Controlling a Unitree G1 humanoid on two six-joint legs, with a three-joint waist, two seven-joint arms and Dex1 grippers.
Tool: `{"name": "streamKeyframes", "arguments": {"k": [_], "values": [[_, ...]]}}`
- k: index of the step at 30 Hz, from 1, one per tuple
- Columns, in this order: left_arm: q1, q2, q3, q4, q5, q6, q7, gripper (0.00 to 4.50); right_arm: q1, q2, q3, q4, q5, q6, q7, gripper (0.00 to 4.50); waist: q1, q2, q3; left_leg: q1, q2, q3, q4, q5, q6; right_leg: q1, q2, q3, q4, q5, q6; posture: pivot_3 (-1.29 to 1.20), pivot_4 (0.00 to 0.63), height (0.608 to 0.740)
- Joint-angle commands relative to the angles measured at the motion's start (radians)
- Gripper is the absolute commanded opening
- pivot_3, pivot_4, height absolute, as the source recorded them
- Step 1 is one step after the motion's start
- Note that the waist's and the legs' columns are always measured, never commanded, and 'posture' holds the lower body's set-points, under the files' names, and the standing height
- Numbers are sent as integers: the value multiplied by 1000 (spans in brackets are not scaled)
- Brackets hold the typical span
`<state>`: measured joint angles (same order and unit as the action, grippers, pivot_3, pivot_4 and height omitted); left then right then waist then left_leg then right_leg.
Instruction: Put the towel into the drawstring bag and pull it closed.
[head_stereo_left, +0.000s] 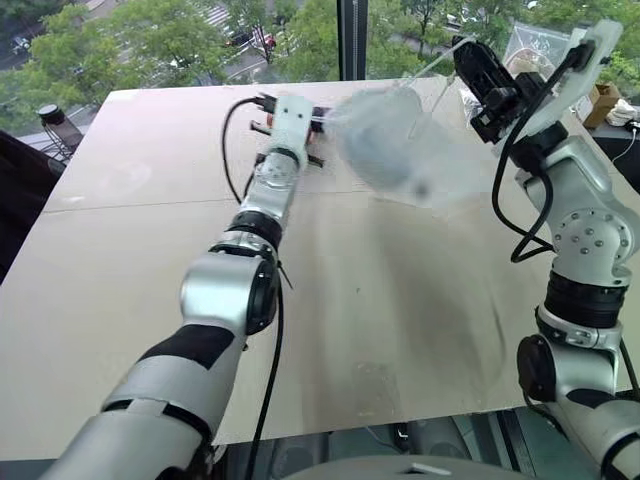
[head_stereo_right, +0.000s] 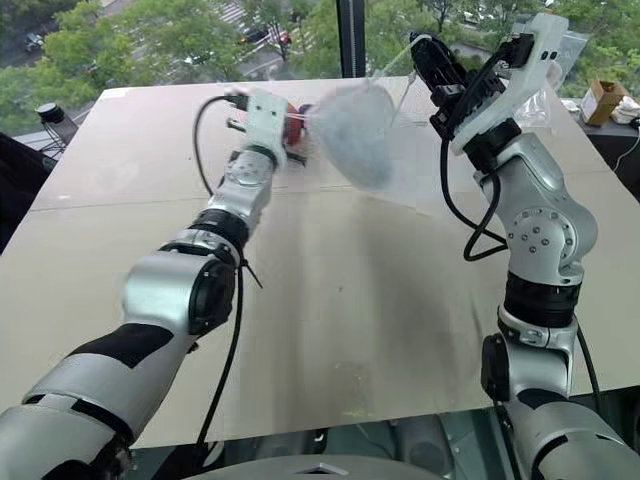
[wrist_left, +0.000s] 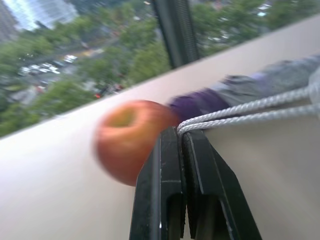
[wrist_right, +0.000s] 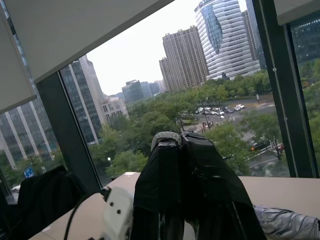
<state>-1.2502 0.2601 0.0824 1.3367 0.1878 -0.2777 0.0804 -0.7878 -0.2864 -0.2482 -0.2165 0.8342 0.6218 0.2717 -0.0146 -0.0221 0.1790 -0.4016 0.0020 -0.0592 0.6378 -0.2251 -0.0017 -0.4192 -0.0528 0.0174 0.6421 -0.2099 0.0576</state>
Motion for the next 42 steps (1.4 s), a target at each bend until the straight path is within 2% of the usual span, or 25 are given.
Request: {"name": "streamKeyframes", "arguments": {"k": [1,6,11,15,17,19,22,25,28,31,36,39,42], "values": [[48,50,-38,-86,46,-99,94,104,-38,-10,-12,-1,15,-19,28,0,0,0,0,0,0,0,0,0,0,0,0,0,0,0,0,0,150,740],[151,152,-61,-257,87,-140,168,104,-62,-5,2,71,-32,-44,37,0,-3,0,0,0,0,0,0,0,0,0,0,0,0,0,0,0,150,740],[279,279,-16,-608,141,-39,239,104,-97,-8,44,218,-214,-169,10,0,-3,0,0,0,0,0,0,0,0,-1,0,1,1,0,0,0,150,740],[329,347,25,-882,191,82,255,104,-152,-30,118,352,-432,-376,1,0,-2,0,0,0,0,1,0,0,0,-1,0,1,1,0,0,0,150,740],[310,371,27,-983,226,130,246,104,-187,-59,184,432,-605,-548,-30,0,2,0,0,-1,0,1,0,0,0,-3,0,1,1,0,0,0,150,740],[279,387,22,-1048,254,160,240,104,-221,-63,209,494,-698,-670,-61,0,3,0,0,-2,0,1,0,0,-1,-3,0,1,1,0,0,0,150,740],[250,382,33,-1076,249,204,235,104,-258,-47,184,569,-742,-758,-120,0,0,0,0,-2,0,1,0,0,-1,-3,0,1,0,0,0,0,150,740],[282,376,61,-1078,235,233,248,104,-259,-94,204,626,-857,-837,-179,0,-2,0,0,-1,0,2,-1,0,-1,-3,0,2,0,0,0,0,150,740],[326,359,85,-1088,221,261,259,104,-243,-108,198,652,-901,-857,-216,0,-6,0,0,0,0,3,-1,0,-1,-3,0,3,1,0,0,0,150,740],[398,273,175,-1092,117,352,274,104,-201,-107,166,659,-924,-822,-291,0,-6,0,0,0,0,3,-1,0,-1,-3,0,3,1,0,0,0,150,740],[480,130,387,-1116,-58,547,369,104,-174,-14,-19,646,-785,-646,-499,0,-7,-1,-1,0,0,4,-1,0,-1,-3,-1,5,1,0,0,0,150,740],[530,97,407,-1175,-67,602,400,104,-164,42,-145,647,-692,-555,-638,0,-5,-1,-1,0,0,4,-1,0,-1,-3,-1,5,2,0,0,0,150,740],[550,90,405,-1212,-75,630,407,104,-158,58,-177,638,-655,-517,-684,0,1,-1,-1,-1,0,4,-1,0,-1,-3,-1,4,2,0,0,0,150,740]]}}
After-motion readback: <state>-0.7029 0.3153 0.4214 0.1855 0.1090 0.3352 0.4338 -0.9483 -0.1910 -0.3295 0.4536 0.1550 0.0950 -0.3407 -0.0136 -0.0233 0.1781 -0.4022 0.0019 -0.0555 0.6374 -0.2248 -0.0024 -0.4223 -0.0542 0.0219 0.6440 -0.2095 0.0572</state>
